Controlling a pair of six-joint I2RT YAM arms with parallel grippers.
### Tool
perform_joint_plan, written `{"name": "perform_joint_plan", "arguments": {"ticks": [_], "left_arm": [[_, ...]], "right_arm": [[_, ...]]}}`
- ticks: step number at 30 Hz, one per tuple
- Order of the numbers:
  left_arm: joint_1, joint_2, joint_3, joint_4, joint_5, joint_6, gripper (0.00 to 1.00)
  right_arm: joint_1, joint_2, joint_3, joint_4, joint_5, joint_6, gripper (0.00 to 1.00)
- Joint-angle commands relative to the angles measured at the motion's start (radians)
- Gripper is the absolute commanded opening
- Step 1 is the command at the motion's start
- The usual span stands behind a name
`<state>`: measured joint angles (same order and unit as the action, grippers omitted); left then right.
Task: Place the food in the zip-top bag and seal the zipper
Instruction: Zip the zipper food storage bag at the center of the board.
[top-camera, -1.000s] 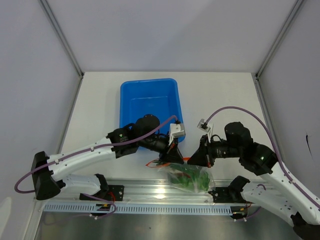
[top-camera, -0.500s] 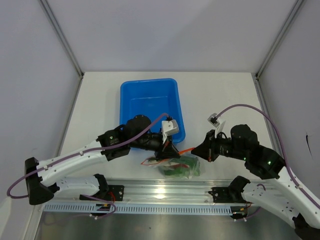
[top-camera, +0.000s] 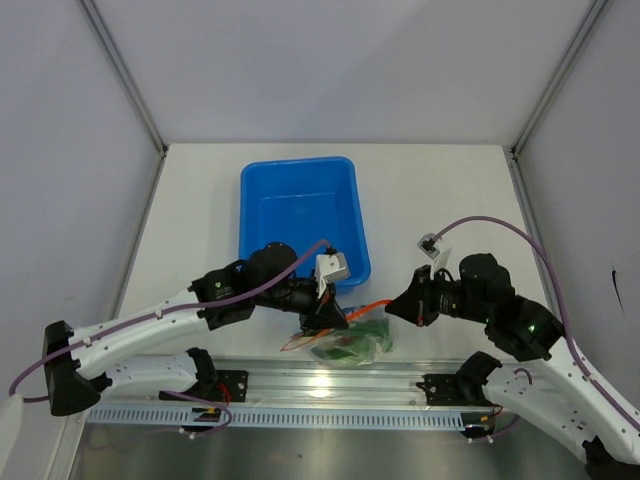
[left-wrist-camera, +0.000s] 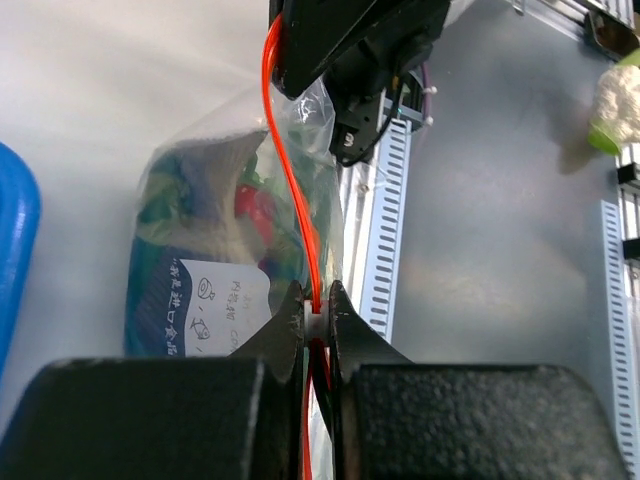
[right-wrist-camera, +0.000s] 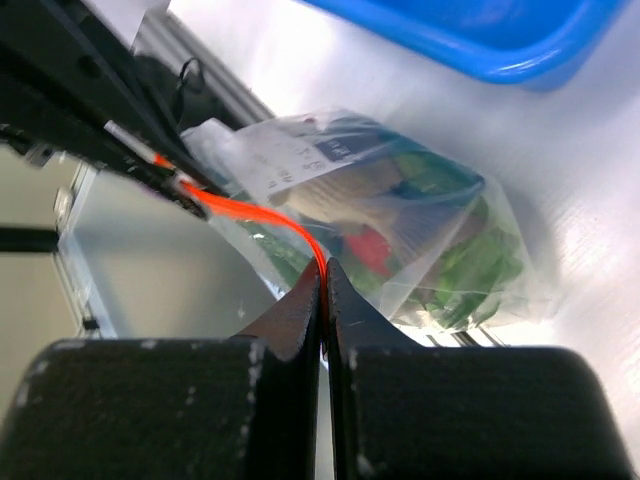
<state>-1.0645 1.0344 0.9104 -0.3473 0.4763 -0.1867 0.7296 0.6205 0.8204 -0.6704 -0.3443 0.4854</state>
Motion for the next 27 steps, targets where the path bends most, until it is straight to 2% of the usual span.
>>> {"name": "perform_joint_plan", "arguments": {"ticks": [1,2,4,5,6,8,10,14,21,23,25,27], "left_arm": [[-0.003,0.015,0.018,-0.01,0.08,-0.019,0.01],[-0.003,0.024,0.024,-0.007,0.088,-0.017,0.01],[-0.003,0.033,0.047,-0.013,0.096,-0.005,0.01],[-0.003,0.041,0.054,-0.022,0.099,0.003,0.01],[-0.003,0.053,0.064,-0.033,0.105,0.016,0.01],[-0.003,0.067,0.103,-0.059,0.128,0.029,0.01],[-0.003,0.079,0.126,-0.068,0.133,0.038,0.01],[-0.003,0.101,0.179,-0.085,0.14,0.05,0.01],[-0.003,0.124,0.223,-0.102,0.142,0.061,0.01],[-0.003,0.127,0.226,-0.098,0.147,0.061,0.01],[-0.003,0.133,0.229,-0.102,0.145,0.061,0.0],[-0.003,0.136,0.226,-0.111,0.124,0.061,0.01]], "right_arm": [[0.004,0.019,0.032,0.049,-0.131,-0.076,0.0],[0.007,0.033,0.046,0.042,-0.195,-0.097,0.0],[0.011,0.06,0.075,0.011,-0.248,-0.152,0.29],[0.014,0.085,0.109,-0.003,-0.266,-0.166,0.49],[0.019,0.097,0.123,-0.015,-0.271,-0.185,0.53],[0.027,0.132,0.16,-0.043,-0.283,-0.228,0.55],[0.03,0.159,0.171,-0.041,-0.311,-0.245,0.54],[0.051,0.225,0.175,-0.037,-0.39,-0.275,0.44],[0.065,0.254,0.163,-0.049,-0.403,-0.291,0.34],[0.067,0.254,0.161,-0.041,-0.389,-0.278,0.19],[0.07,0.258,0.157,-0.028,-0.377,-0.268,0.0],[0.082,0.249,0.154,-0.029,-0.336,-0.255,0.0]]}}
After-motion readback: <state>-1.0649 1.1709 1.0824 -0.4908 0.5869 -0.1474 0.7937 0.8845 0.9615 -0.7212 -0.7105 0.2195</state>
